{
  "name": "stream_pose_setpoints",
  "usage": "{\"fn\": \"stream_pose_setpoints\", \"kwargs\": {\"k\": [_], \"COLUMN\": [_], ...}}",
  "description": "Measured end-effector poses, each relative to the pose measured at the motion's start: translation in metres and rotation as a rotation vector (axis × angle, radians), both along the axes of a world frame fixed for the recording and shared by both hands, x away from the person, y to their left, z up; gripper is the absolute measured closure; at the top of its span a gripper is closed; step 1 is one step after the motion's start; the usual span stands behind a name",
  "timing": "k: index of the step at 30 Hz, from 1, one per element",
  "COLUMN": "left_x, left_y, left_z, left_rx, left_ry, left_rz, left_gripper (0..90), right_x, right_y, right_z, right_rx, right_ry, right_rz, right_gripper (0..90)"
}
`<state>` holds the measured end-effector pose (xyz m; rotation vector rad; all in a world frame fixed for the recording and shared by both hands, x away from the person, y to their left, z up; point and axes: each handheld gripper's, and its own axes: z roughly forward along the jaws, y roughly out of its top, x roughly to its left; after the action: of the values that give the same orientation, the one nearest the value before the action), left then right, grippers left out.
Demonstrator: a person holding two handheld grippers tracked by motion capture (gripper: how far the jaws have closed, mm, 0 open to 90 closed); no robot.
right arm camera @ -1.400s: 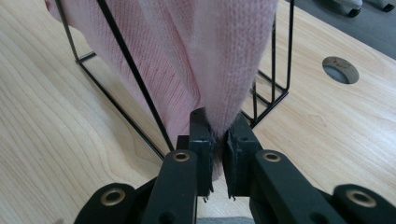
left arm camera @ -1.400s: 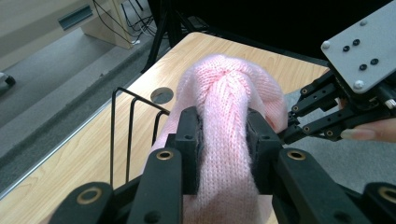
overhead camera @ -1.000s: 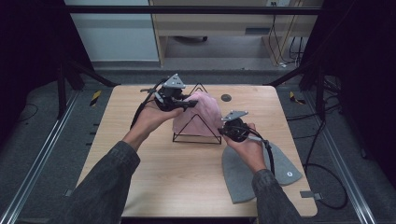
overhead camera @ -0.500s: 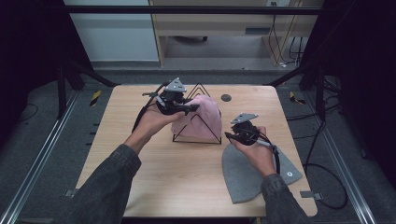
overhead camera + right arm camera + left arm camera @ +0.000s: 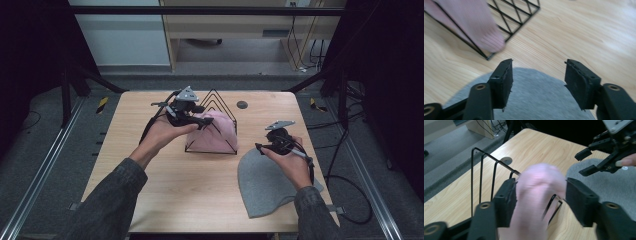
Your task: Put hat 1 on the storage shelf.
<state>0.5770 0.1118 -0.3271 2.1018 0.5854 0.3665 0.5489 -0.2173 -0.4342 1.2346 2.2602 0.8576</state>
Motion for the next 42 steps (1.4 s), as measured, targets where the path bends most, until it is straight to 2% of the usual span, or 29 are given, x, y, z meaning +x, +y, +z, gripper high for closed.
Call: {"fn": "stream_pose_setpoints", "kwargs": {"k": [7, 8, 11, 12, 17, 20, 25, 27, 29, 35, 42], "left_x": [-0.014, -0.02, -0.025, -0.029, -0.04, -0.047, -0.057, -0.061, -0.063, -0.066, -0.07], "left_y": [0.014, 0.019, 0.024, 0.029, 0.04, 0.046, 0.05, 0.051, 0.051, 0.051, 0.055], "left_z": [0.002, 0.001, -0.002, -0.006, -0.018, -0.027, -0.044, -0.049, -0.054, -0.066, -0.077], "left_rx": [-0.012, -0.017, -0.011, 0.006, 0.024, 0.033, 0.057, 0.065, 0.076, 0.111, 0.108], "left_ry": [-0.022, -0.028, -0.025, -0.02, 0.002, 0.004, 0.028, 0.028, 0.031, 0.06, 0.083], "left_rz": [0.011, 0.02, 0.024, 0.033, 0.033, 0.032, 0.019, 0.021, 0.018, -0.005, -0.006], "left_gripper": [27.1, 25.4, 21.2, 19.4, 14.1, 12.8, 11.3, 11.3, 11.3, 11.1, 11.1], "right_x": [0.009, 0.011, 0.013, 0.014, 0.017, 0.017, 0.02, 0.022, 0.023, 0.027, 0.026], "right_y": [-0.025, -0.033, -0.042, -0.046, -0.057, -0.058, -0.059, -0.06, -0.059, -0.058, -0.055], "right_z": [-0.005, -0.007, -0.01, -0.013, -0.02, -0.025, -0.032, -0.034, -0.035, -0.04, -0.043], "right_rx": [0.019, 0.028, 0.023, 0.018, 0.026, 0.028, 0.034, 0.036, 0.045, 0.026, 0.008], "right_ry": [0.058, 0.066, 0.086, 0.096, 0.133, 0.147, 0.186, 0.188, 0.198, 0.223, 0.231], "right_rz": [-0.067, -0.085, -0.101, -0.104, -0.112, -0.107, -0.1, -0.103, -0.098, -0.102, -0.078], "right_gripper": [31.5, 33.2, 38.5, 40.8, 48.2, 48.5, 43.3, 42.5, 44.3, 42.3, 47.3]}}
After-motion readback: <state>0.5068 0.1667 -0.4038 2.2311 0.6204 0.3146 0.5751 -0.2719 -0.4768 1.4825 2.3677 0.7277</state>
